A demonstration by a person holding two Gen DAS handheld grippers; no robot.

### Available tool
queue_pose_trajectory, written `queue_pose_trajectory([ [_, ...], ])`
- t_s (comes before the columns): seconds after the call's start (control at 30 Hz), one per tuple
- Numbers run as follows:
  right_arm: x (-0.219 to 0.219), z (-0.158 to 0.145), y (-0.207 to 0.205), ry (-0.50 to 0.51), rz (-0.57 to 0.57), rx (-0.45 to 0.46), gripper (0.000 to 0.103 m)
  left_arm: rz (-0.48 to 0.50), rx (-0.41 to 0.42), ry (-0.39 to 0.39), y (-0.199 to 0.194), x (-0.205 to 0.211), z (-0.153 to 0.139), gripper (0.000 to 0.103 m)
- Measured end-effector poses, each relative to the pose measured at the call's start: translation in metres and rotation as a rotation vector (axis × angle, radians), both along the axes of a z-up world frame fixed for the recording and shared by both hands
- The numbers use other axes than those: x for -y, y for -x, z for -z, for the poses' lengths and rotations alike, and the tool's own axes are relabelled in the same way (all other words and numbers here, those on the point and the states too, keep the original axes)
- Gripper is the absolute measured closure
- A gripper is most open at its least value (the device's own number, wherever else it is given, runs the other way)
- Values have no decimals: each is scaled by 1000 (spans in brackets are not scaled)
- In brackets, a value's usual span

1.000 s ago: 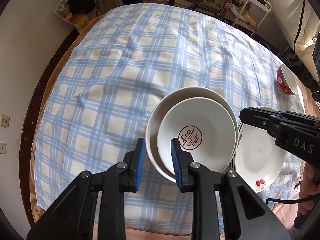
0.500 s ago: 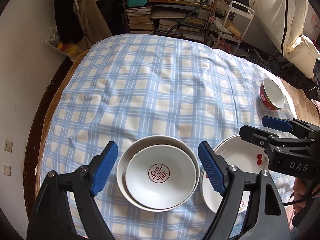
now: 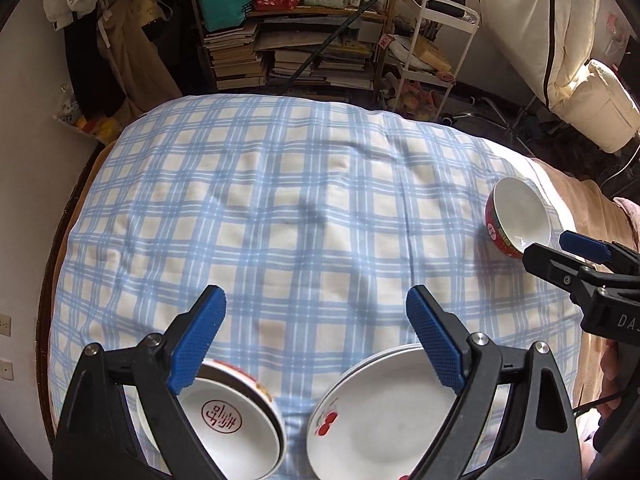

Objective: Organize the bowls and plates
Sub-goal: 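Move both open tools toward the plain white bowl on the cloth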

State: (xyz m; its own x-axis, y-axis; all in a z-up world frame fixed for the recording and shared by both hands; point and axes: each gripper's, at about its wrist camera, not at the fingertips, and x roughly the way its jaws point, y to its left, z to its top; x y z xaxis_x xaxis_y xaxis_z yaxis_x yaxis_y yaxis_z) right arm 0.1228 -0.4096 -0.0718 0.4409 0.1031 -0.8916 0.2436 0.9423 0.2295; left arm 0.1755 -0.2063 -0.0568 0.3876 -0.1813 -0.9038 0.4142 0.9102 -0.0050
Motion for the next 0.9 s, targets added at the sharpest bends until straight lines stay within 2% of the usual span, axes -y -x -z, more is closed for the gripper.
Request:
queue_pose_trajectory([
  [0.17,35,4,0,57,31,26,8,19,4,-27,-10,34,5,13],
  [0.4,77,20,-2,16,71,-8,8,56,-1,-36,-19,74,7,13],
  [0.57,102,29,1,23,100,-27,8,70,-17,-21,-23,104,11,13],
  [0.77,131,43,4,30,154,-45,8,160,-6,-19,-16,144,18,13],
  [0.9,144,54,5,48,168,-63,9,188,0,-49,-12,166,29,13],
])
